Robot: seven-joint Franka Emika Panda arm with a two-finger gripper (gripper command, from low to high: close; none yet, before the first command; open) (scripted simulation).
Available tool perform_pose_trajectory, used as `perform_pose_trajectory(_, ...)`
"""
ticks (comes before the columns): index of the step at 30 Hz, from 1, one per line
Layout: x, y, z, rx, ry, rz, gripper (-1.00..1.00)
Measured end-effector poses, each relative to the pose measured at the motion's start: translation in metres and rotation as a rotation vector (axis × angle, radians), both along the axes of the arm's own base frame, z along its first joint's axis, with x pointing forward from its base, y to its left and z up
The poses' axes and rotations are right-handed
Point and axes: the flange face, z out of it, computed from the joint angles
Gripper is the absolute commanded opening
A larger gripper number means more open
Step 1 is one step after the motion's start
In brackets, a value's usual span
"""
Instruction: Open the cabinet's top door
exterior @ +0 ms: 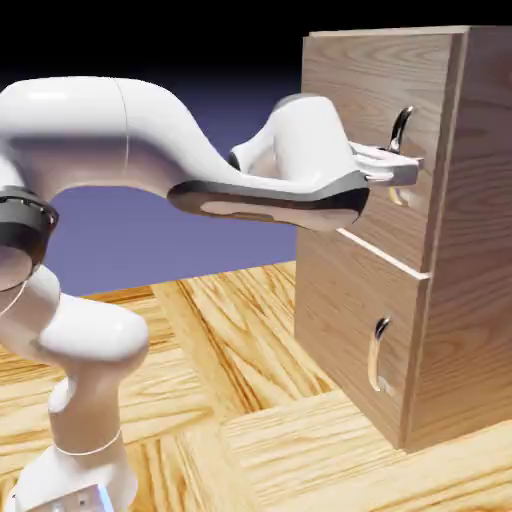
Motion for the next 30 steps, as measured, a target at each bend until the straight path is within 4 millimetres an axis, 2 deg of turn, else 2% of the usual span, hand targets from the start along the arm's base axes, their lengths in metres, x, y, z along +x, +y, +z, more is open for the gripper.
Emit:
perform_pose_trajectory(10,-0.057,0.024,0.0,0.0,0.0,-0.149,-1.0)
perform_pose_trajectory(20,-0.119,0.063,0.0,-0.001,0.0,-0.323,-1.0)
perform_pose_trajectory(30,-0.162,0.1,0.0,-0.001,0.0,-0.46,-1.0)
